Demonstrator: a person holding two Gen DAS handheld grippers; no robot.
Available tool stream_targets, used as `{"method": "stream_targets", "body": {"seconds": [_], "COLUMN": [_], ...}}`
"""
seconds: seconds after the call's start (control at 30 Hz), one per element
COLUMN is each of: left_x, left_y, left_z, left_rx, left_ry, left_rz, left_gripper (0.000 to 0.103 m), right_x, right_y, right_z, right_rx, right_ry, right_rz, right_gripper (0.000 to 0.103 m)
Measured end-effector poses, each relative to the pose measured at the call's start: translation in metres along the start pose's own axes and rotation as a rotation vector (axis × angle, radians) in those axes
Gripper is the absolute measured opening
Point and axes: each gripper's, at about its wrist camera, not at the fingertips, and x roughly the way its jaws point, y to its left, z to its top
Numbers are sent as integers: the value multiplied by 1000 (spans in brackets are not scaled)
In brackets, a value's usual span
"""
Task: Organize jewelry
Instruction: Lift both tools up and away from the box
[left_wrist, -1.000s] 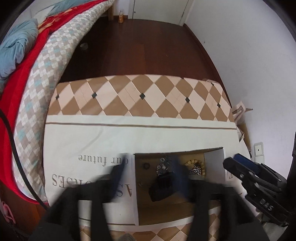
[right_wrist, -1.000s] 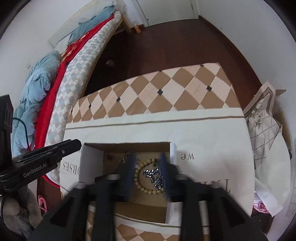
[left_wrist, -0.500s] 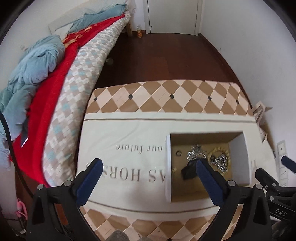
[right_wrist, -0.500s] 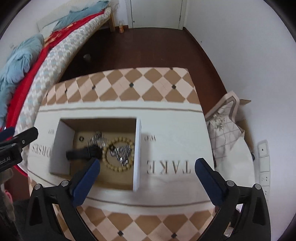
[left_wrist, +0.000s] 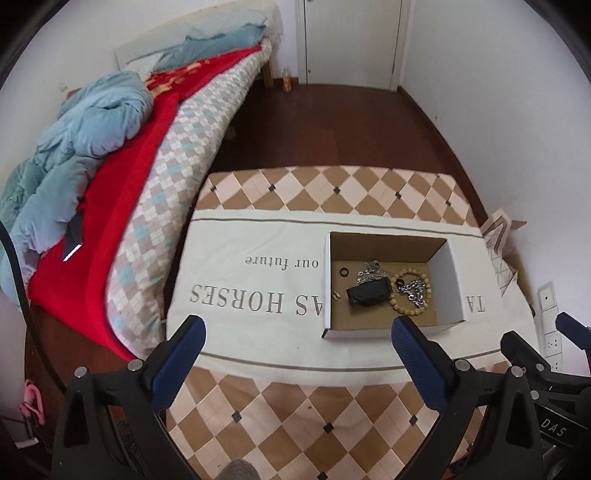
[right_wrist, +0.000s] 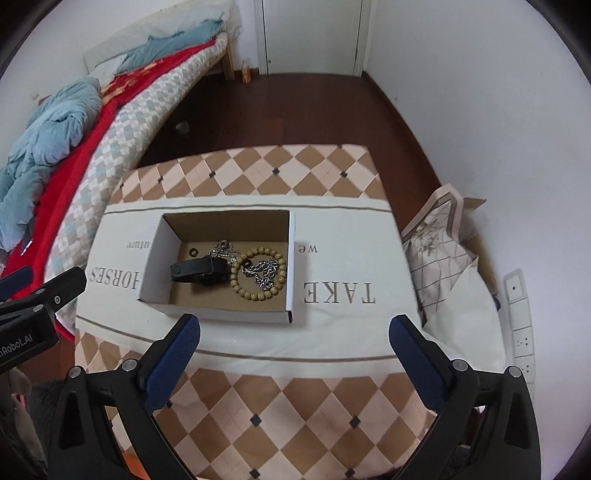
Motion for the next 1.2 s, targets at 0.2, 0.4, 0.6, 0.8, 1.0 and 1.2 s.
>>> {"method": "stream_targets", "body": {"seconds": [0.2,0.4,0.6,0.8,1.0,1.2], "left_x": [-49,-102,-147,-181,-209,-227], "left_y": [3,2,5,0,-3,-3], "left_z": [-16,-31,-47,-63,-74,-80], "left_rx": [-29,-11,-8,1,10,-5], "left_ry": [-58,-130,-170,-196,-230,-239], "left_rz": [-44,-49,-79,-106,-113,-148], "left_gripper": [103,103,103,103,103,103], "right_x": [-58,-114,-173,-220,-255,-273], "right_y": [-4,-9,-12,-14,-13,-16], "right_z": [-14,-32,-53,-69,-86,-93], "right_rx": [-6,-8,-1,6,3,10], "right_ry": [-83,-162,-237,-292,-315,-327], "right_rz": [-11,-12,-13,-22,-20,-11], "right_gripper": [103,103,103,103,103,103]}}
